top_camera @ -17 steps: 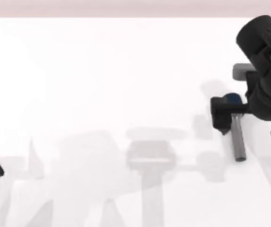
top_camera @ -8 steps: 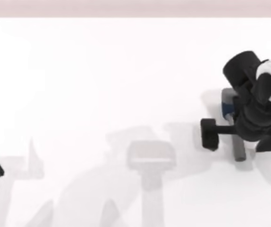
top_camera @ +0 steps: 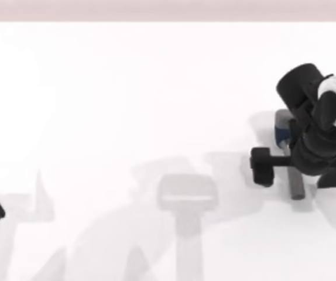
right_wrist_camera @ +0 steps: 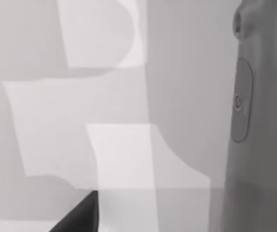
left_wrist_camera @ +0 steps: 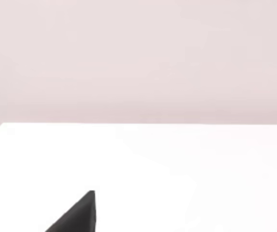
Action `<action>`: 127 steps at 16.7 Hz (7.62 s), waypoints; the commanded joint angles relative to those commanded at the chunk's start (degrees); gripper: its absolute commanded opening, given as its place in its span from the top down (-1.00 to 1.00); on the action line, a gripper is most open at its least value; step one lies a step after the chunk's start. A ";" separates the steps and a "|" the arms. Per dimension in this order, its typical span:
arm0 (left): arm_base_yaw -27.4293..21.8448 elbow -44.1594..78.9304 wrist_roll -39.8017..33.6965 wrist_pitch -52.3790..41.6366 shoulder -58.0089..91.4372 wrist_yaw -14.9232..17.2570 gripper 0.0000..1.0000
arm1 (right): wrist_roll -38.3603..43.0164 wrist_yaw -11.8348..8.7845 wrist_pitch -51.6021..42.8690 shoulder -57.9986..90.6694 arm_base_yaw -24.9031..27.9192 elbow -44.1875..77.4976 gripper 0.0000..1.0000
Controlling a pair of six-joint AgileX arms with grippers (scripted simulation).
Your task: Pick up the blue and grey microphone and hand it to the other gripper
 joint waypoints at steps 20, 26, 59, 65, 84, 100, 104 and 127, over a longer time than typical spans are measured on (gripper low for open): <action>0.00 0.00 0.00 0.00 0.00 0.00 -1.00 | -1.19 1.91 -1.43 -2.61 -0.12 0.97 1.00; 0.00 0.00 0.00 0.00 0.00 0.00 -1.00 | -4.55 -2.38 10.97 -5.13 0.13 -1.38 1.00; 0.00 0.00 0.00 0.00 0.00 0.00 -1.00 | -22.44 -10.17 82.46 -20.92 14.30 -17.35 1.00; 0.00 0.00 0.00 0.00 0.00 0.00 -1.00 | -22.38 -10.16 82.44 -21.02 14.31 -17.47 1.00; -15.61 26.92 0.69 18.08 45.59 22.09 -1.00 | -22.44 -10.05 82.48 -20.89 14.42 -17.33 1.00; -24.74 42.64 0.97 27.57 71.75 30.39 -1.00 | -22.44 -10.05 82.48 -20.89 14.42 -17.33 1.00; -29.24 50.56 0.90 30.37 83.02 26.03 -1.00 | -22.44 -10.05 82.48 -20.89 14.42 -17.33 1.00; -32.33 55.42 0.78 31.92 89.05 23.09 1.00 | -22.44 -10.05 82.48 -20.89 14.42 -17.33 1.00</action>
